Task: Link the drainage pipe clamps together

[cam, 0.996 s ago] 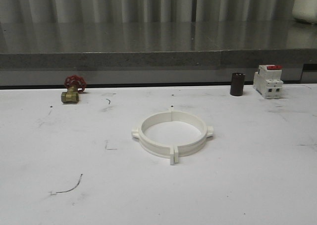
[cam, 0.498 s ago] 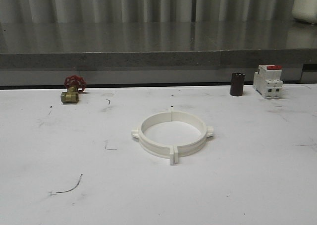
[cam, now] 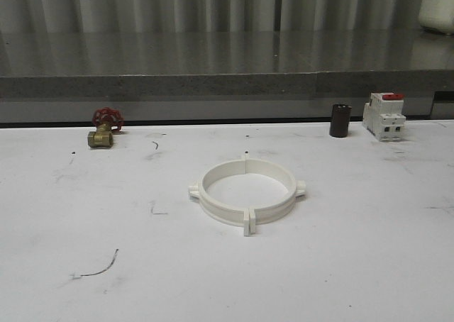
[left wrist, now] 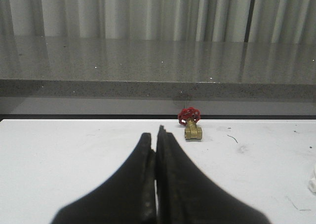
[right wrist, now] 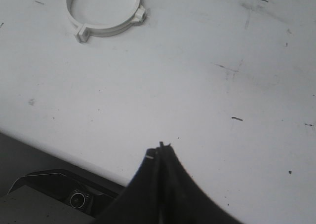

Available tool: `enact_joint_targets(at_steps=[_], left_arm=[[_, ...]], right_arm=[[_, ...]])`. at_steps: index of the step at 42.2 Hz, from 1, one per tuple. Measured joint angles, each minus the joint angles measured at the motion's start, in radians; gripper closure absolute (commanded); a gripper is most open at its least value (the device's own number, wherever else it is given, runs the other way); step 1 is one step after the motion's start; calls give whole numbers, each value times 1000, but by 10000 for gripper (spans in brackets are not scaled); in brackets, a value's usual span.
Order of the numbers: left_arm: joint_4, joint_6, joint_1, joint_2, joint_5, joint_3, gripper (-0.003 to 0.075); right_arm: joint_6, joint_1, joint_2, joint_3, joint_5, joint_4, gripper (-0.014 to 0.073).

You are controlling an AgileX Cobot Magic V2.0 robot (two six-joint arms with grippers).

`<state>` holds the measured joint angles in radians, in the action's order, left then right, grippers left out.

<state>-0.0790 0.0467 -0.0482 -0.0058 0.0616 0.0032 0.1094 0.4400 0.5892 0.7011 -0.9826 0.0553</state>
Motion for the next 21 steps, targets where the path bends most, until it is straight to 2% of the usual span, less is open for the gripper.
enact_joint_targets(at_steps=[21], left_arm=[[0,0,0,0,0,0,741]], right_arm=[[0,-7,-38,-9,3,8,659]])
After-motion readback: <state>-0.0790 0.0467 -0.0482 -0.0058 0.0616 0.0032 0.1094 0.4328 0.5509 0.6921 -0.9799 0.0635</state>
